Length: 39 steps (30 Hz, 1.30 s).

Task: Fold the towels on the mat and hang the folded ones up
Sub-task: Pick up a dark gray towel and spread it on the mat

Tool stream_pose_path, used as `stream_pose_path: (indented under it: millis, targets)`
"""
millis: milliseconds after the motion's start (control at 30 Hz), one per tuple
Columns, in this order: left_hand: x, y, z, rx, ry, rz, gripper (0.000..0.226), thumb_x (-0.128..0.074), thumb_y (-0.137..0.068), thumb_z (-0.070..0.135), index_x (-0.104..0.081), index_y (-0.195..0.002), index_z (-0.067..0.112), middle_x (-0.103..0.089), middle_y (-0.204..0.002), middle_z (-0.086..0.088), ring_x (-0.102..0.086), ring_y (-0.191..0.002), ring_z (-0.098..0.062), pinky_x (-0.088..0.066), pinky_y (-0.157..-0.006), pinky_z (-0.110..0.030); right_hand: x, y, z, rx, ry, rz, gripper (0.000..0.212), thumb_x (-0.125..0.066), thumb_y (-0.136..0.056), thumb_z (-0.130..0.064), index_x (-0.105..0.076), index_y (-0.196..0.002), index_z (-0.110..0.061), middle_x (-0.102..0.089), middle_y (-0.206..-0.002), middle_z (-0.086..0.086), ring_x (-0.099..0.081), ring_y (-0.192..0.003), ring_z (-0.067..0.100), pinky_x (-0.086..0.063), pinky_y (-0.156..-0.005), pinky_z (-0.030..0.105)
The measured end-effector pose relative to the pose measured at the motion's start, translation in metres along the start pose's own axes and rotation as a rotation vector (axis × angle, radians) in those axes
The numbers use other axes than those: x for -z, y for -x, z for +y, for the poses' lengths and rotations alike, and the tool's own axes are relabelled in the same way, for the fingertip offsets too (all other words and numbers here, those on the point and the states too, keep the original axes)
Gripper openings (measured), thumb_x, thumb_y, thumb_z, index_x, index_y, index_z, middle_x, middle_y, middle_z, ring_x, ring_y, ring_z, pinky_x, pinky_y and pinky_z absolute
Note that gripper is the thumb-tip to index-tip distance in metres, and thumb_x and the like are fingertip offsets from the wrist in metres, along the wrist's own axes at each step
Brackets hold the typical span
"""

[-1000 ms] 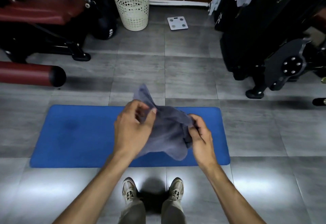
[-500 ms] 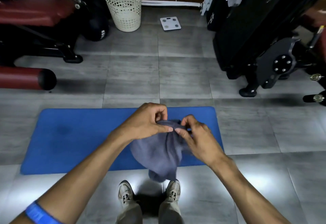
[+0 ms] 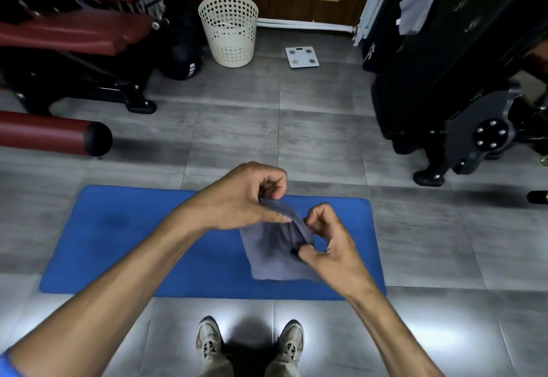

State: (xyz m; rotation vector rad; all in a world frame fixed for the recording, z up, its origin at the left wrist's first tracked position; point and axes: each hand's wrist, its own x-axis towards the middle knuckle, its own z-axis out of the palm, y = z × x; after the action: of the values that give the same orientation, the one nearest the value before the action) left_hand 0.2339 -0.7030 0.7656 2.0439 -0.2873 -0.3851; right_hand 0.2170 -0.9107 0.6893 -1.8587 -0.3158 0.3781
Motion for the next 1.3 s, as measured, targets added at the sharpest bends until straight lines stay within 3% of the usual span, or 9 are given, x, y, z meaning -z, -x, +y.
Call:
stream_pose_path:
  millis: [133, 300, 467, 567, 700, 833, 1067, 1233, 1300]
  targets:
    - [0.016, -0.001, -0.002, 0.046, -0.055, -0.07, 0.016, -0.081, -0.074, 0.017, -0.065, -0.077, 0.019, -0.063, -0.069, -0.007, -0.053, -0.061, -0.024, -0.045, -0.056, -0.039, -0.002, -0.007, 0.006, 0.096, 0.165, -0.032, 0.027, -0.055, -0.067, 0.006, -0.06, -0.079, -0.018, -0.056, -0.086, -0.002, -0.057, -0.081, 0.014, -0.049, -0.071, 0.033]
    - [0.03, 0.004, 0.002, 0.078, -0.009, -0.204, 0.005, -0.076, -0.081, 0.017, -0.072, -0.081, 0.014, -0.067, -0.074, -0.012, -0.057, -0.064, -0.022, -0.045, -0.058, -0.037, -0.002, -0.014, -0.002, 0.113, -0.293, 0.117, 0.025, -0.053, -0.071, 0.012, -0.07, -0.08, -0.005, -0.065, -0.085, 0.011, -0.062, -0.077, 0.024, -0.05, -0.069, 0.033]
    - [0.036, 0.006, 0.005, 0.008, 0.011, -0.11, 0.004, -0.074, -0.083, 0.017, -0.071, -0.081, 0.017, -0.066, -0.074, -0.012, -0.06, -0.073, -0.035, -0.049, -0.062, -0.043, 0.004, -0.015, -0.015, 0.03, -0.256, -0.25, 0.015, -0.053, -0.07, 0.008, -0.053, -0.074, -0.006, -0.046, -0.063, 0.006, -0.042, -0.059, 0.017, -0.035, -0.053, 0.029]
    - [0.038, 0.011, 0.005, -0.005, -0.055, -0.124, 0.006, -0.075, -0.083, 0.016, -0.072, -0.078, 0.019, -0.066, -0.068, -0.002, -0.061, -0.067, -0.027, -0.048, -0.058, -0.034, 0.013, -0.02, -0.003, -0.001, -0.07, -0.403, 0.02, -0.074, -0.078, -0.003, -0.055, -0.071, -0.005, -0.051, -0.06, -0.001, -0.046, -0.055, 0.009, -0.037, -0.054, 0.02]
    - [0.044, 0.025, -0.013, 0.025, -0.079, -0.059, 0.006, -0.077, -0.081, 0.02, -0.073, -0.076, 0.021, -0.066, -0.068, -0.006, -0.06, -0.068, -0.031, -0.046, -0.058, -0.036, 0.041, -0.03, 0.04, -0.05, 0.272, -0.251, 0.046, -0.084, -0.072, -0.034, -0.049, -0.06, -0.007, -0.044, -0.053, 0.005, -0.038, -0.051, 0.01, -0.03, -0.048, 0.029]
    - [0.061, 0.036, -0.044, 0.07, -0.116, 0.02, 0.007, -0.078, -0.079, 0.015, -0.074, -0.075, 0.019, -0.066, -0.065, -0.01, -0.059, -0.062, -0.031, -0.045, -0.056, -0.038, 0.075, -0.029, 0.081, -0.248, 0.629, -0.409, 0.032, -0.079, -0.063, -0.049, -0.063, -0.064, -0.022, -0.059, -0.057, -0.008, -0.05, -0.053, 0.007, -0.048, -0.056, 0.036]
    - [0.045, 0.085, -0.173, 0.4, -0.063, -0.033, 0.017, -0.077, -0.08, 0.012, -0.071, -0.07, 0.025, -0.062, -0.06, 0.006, -0.051, -0.06, -0.002, -0.041, -0.061, -0.027, 0.084, 0.015, 0.133, -0.527, 1.099, -0.584, 0.035, -0.072, -0.072, -0.058, -0.063, -0.086, -0.028, -0.063, -0.088, -0.012, -0.064, -0.096, 0.01, -0.042, -0.075, 0.02]
    - [0.011, 0.139, -0.235, 0.627, -0.107, -0.262, 0.026, -0.074, -0.084, 0.02, -0.068, -0.062, 0.031, -0.05, -0.054, 0.016, -0.043, -0.053, 0.0, -0.034, -0.058, -0.022, 0.087, 0.067, 0.186, -0.555, 1.121, -0.506, 0.059, -0.063, -0.069, -0.075, -0.066, -0.101, -0.026, -0.065, -0.098, -0.006, -0.062, -0.1, 0.019, -0.033, -0.076, 0.028]
    - [0.006, 0.16, -0.245, 0.671, -0.066, -0.298, 0.034, -0.07, -0.087, 0.017, -0.065, -0.055, 0.03, -0.046, -0.053, 0.014, -0.038, -0.052, 0.001, -0.031, -0.055, -0.018, 0.1, 0.083, 0.194, -0.564, 1.047, -0.584, 0.07, -0.055, -0.06, -0.085, -0.07, -0.096, -0.027, -0.062, -0.077, -0.011, -0.064, -0.089, 0.013, -0.038, -0.087, 0.034]
